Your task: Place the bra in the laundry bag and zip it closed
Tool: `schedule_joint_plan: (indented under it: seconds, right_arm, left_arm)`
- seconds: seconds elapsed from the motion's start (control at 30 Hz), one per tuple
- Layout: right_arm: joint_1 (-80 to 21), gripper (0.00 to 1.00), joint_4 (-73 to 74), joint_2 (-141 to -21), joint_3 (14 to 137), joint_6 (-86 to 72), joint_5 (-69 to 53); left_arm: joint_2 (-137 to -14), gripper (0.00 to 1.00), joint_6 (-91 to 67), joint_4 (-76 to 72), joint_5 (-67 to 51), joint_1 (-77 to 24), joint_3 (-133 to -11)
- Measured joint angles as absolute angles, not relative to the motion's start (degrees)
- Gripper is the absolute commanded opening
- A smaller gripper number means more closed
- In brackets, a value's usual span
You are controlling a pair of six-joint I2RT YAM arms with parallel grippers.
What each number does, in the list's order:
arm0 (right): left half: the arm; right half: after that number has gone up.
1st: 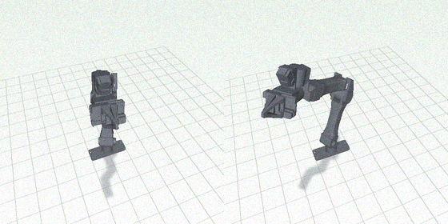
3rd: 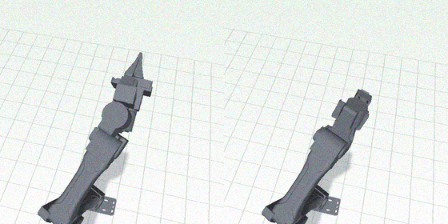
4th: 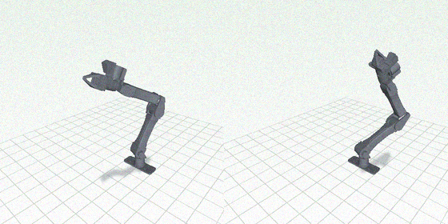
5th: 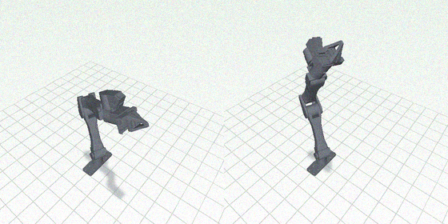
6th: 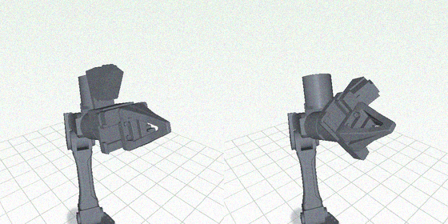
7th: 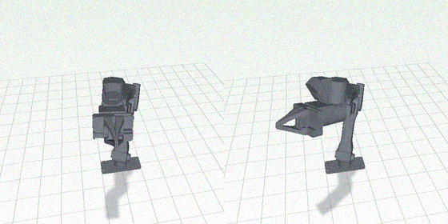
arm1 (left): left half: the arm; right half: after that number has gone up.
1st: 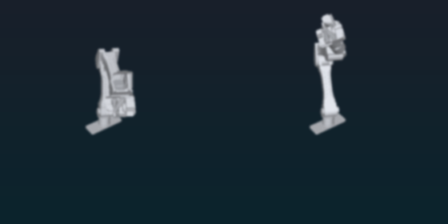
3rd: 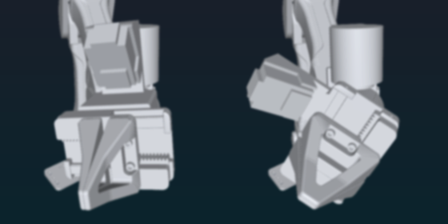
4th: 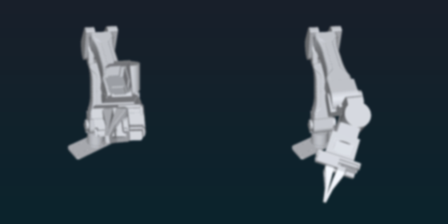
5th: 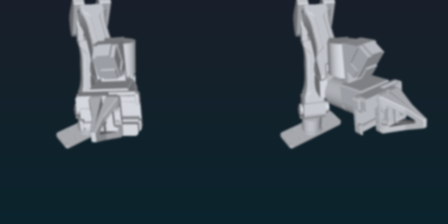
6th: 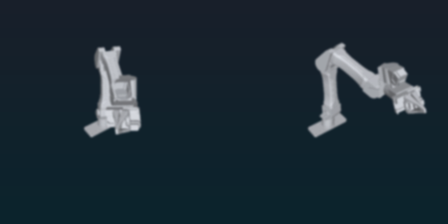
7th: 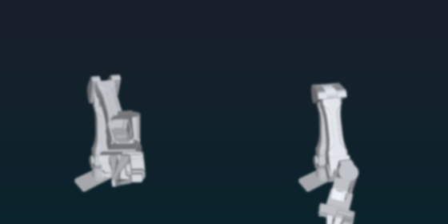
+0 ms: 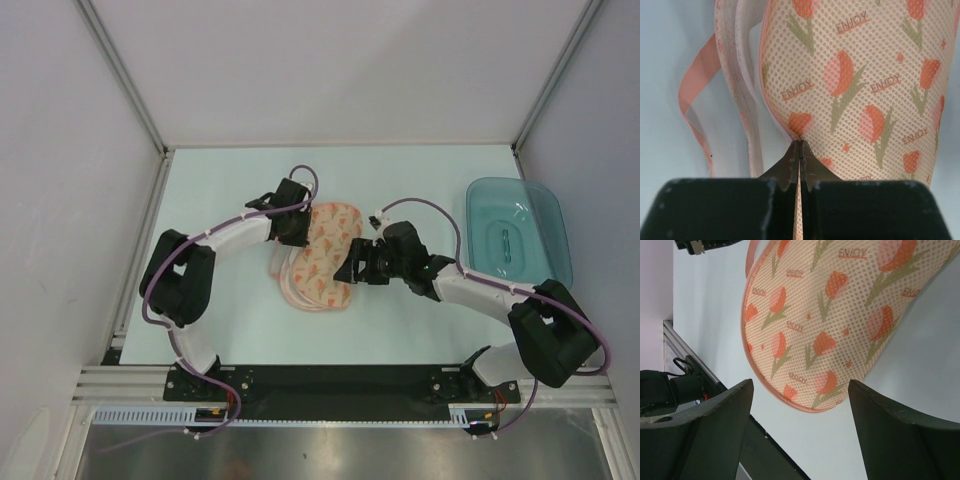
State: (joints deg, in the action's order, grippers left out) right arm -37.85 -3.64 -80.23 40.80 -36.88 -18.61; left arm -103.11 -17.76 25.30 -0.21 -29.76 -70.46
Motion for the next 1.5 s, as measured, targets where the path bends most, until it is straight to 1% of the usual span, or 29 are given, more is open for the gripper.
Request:
schedule_joint_plan:
  seconds: [0.17,0.47,0.9,1.1,1.37,1.5]
  right_arm:
    - [-37.0,0.82,-3.7,-80.2,39.7,-37.1,-18.4]
    - [-33.0,0.83,-8.5,-82.4,36.4,-39.6,-21.5]
    - [-32.6,0.83,-18.6,-90.5,36.1,-44.4,-27.1]
    - [-32.5,0.83,-22.5,-94.7,36.3,-45.8,-29.3]
    - [-32.0,0.79,-31.4,-103.2,39.9,-49.6,-35.0]
    - [-31.9,0.74,-38.0,-108.2,41.5,-52.8,-37.6]
  left_arm:
    - [-102.3,0.00,-17.7,26.3,-0.8,-29.9,-70.9]
    - [-95.4,0.00,-16.9,28.5,-0.6,-29.6,-70.9]
    - [-96.9,0.00,-13.8,30.2,-0.6,-22.5,-69.7]
    - [-99.9,0.00,-12.9,30.2,-0.6,-22.0,-69.7]
    - [-103.4,0.00,-12.4,30.8,0.5,-21.5,-69.7]
    - [-103.4,0.00,-12.3,30.8,1.7,-21.3,-69.7]
